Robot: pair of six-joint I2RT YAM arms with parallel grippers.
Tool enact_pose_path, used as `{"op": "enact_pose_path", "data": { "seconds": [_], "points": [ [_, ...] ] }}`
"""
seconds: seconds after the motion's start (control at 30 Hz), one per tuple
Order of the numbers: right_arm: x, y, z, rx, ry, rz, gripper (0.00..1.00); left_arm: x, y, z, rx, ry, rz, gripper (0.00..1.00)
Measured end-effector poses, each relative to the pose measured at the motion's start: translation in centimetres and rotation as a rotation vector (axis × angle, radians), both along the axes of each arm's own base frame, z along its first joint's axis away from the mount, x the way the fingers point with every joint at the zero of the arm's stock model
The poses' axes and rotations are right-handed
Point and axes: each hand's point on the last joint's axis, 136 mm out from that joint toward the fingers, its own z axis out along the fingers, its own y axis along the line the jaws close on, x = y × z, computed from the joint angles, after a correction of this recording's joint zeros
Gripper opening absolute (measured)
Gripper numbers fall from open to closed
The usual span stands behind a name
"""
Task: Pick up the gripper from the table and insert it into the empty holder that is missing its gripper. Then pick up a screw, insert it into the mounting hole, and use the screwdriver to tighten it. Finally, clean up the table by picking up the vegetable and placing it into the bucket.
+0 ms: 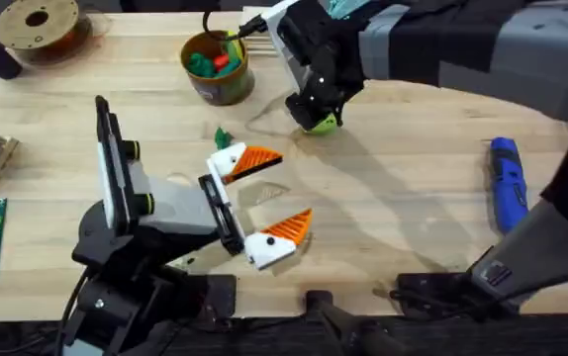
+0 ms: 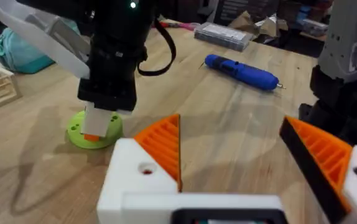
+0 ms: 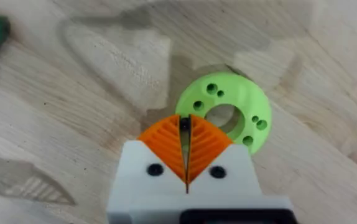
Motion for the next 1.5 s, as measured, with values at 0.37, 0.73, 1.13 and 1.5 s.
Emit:
{"op": "enact_pose_path", "data": {
  "seconds": [0.37, 0.73, 1.13, 1.5],
  "points": [
    [-0.4, -0.2, 2.5, 0.017, -0.015, 0.002, 0.007, 0.0, 0.0, 0.0, 0.0, 0.0, 0.0, 0.987],
    [-2.5, -0.7, 11.2, 0.103, -0.115, 0.022, 0.007, 0.0, 0.0, 0.0, 0.0, 0.0, 0.0, 0.987],
    [-9.9, 3.9, 18.2, 0.284, -0.115, 0.18, 0.007, 0.0, 0.0, 0.0, 0.0, 0.0, 0.0, 0.987],
    [-15.6, 8.7, 21.9, 0.429, -0.035, 0.289, 0.007, 0.0, 0.0, 0.0, 0.0, 0.0, 0.0, 0.987]
  ]
}}
